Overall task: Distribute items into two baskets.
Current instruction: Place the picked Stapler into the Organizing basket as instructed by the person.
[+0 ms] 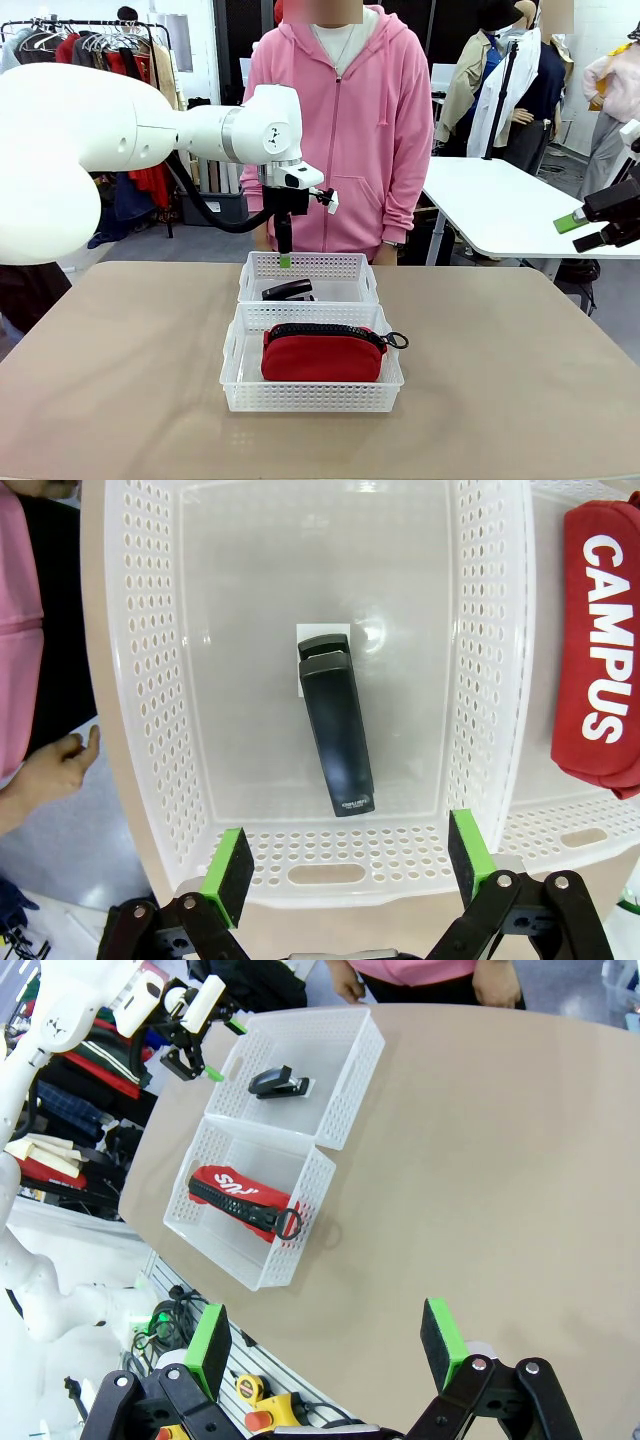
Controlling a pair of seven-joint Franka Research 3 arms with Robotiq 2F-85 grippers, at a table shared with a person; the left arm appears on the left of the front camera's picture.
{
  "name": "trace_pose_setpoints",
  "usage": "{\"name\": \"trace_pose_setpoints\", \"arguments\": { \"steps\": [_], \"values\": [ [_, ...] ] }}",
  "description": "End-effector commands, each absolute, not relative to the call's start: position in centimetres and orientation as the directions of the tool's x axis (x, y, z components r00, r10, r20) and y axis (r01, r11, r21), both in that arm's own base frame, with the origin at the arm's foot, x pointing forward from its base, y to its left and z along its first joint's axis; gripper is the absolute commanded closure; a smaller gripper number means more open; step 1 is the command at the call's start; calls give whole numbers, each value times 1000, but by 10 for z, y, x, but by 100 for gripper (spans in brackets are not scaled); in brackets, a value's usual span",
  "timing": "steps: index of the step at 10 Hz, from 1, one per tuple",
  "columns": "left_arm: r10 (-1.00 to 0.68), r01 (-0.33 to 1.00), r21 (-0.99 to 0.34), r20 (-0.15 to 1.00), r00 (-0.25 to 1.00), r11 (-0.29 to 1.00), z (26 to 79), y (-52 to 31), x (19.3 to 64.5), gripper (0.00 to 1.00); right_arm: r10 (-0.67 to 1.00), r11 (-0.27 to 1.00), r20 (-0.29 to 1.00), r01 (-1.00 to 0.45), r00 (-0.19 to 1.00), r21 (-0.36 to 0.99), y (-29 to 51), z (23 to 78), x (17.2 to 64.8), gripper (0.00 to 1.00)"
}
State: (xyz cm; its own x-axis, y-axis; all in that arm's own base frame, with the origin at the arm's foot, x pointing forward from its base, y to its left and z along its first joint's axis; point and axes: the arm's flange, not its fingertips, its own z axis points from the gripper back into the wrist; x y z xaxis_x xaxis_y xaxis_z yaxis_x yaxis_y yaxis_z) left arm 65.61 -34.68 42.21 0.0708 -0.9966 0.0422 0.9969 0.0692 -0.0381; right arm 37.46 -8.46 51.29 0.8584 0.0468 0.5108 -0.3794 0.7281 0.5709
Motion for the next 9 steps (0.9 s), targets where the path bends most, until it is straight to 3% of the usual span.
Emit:
{"name": "trace_pose_setpoints", "arguments": {
  "steps": [1,4,9],
  "values": [
    [-997,997,-38,42,71,69,422,-347,656,0,41,718,523,-389,851,577,-83,513,376,0],
    [-966,977,96,194,170,192,465,-315,617,0,41,718,523,-389,851,577,-83,513,376,0],
    [-872,889,197,367,324,413,531,-215,530,0,41,718,523,-389,851,577,-83,513,376,0]
  ]
}}
